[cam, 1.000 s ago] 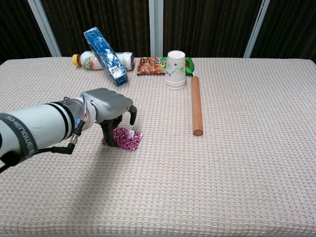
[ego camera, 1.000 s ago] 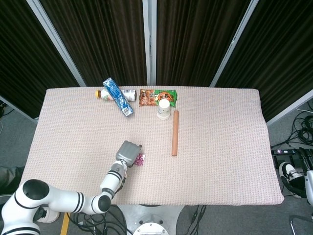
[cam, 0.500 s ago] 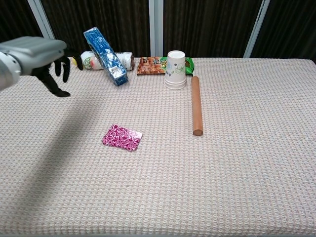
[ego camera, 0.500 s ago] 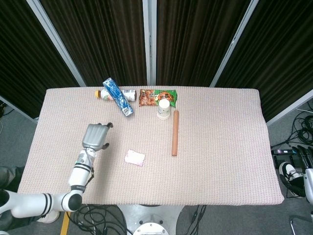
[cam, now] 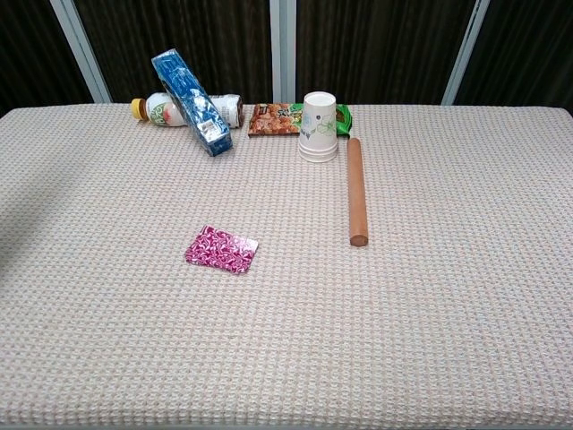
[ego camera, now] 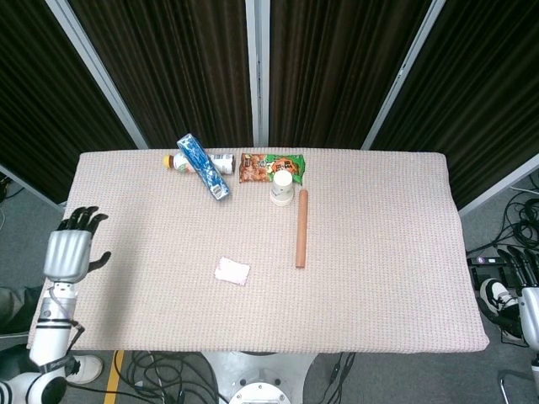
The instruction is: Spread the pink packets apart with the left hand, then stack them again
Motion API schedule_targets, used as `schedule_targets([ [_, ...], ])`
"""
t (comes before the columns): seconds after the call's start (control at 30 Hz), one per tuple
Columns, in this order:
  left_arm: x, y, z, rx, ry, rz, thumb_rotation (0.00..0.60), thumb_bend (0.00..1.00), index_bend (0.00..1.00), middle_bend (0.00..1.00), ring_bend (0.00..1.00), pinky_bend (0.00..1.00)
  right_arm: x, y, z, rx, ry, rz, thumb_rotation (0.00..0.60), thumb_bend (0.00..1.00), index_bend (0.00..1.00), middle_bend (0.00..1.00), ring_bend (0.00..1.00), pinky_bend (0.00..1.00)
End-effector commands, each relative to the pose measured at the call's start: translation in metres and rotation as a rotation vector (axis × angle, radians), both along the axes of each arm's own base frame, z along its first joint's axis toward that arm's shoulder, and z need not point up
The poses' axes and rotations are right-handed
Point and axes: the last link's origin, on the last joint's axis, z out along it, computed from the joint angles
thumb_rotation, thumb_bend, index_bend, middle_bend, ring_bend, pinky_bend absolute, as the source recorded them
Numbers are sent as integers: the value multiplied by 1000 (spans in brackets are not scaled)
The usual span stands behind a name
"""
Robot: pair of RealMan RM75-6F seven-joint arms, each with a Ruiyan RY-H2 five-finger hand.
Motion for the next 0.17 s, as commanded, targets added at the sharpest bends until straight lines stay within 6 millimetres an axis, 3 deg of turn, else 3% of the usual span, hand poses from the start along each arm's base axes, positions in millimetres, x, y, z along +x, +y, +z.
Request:
schedule_targets([
  [0.03,-13,-31,14,1,-8,32,600,227,317,283,170,329,-1,1,-1,-1,-5,4,497,162,108,74,0,0],
  [0.17,-17,-55,20,-5,-12,72,600,227,317,282,170,329,-1,1,-2,4,-3,3,494,163,107,72,0,0],
])
